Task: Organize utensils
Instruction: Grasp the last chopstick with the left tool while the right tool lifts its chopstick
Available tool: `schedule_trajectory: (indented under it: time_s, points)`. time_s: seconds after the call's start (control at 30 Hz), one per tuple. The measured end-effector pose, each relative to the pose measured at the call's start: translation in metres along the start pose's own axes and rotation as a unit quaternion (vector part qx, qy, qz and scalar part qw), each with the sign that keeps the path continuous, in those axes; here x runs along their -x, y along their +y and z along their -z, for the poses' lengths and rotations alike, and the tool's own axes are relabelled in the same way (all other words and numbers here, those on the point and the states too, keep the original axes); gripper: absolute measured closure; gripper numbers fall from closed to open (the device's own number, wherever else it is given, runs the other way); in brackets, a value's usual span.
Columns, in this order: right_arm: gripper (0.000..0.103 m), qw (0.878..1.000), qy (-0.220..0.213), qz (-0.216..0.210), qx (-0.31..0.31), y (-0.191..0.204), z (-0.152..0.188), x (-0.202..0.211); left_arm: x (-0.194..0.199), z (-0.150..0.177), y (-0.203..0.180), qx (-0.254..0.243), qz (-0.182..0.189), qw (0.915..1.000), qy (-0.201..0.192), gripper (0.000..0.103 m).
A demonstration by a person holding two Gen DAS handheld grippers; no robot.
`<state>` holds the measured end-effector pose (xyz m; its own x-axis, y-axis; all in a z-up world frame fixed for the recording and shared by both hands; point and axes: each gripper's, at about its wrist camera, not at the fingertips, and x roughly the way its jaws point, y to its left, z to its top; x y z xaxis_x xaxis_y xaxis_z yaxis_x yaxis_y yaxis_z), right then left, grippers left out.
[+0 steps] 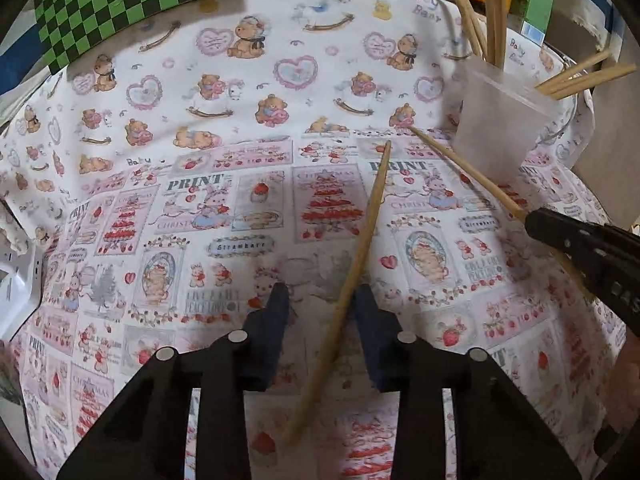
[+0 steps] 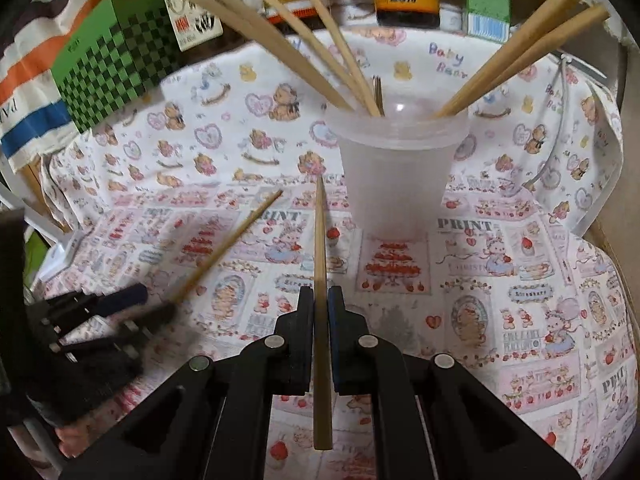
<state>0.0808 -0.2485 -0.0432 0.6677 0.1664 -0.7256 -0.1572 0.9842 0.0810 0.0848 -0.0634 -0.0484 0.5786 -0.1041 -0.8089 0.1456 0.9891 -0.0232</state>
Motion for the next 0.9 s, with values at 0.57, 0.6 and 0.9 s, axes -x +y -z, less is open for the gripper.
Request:
schedule_trajectory:
  time_s: [0.57, 0.6, 0.9]
  points:
    - [0.081, 0.996, 0.083, 0.028, 0.02, 0.002, 0.001, -0.014, 0.005, -0.013, 0.004, 0.005, 0.002, 0.9988, -0.049, 0.097]
    - [0.081, 0.995, 0.088, 0.033, 0.03, 0.004, 0.002, -0.013, 0.008, -0.013, 0.004, 0.004, 0.001, 0.9989, -0.046, 0.088]
    - [0.081, 0.995, 0.072, 0.057, 0.048, 0.012, 0.007, 0.006, 0.037, -0.011, 0.007, -0.013, -0.001, 0.9999, 0.007, 0.066]
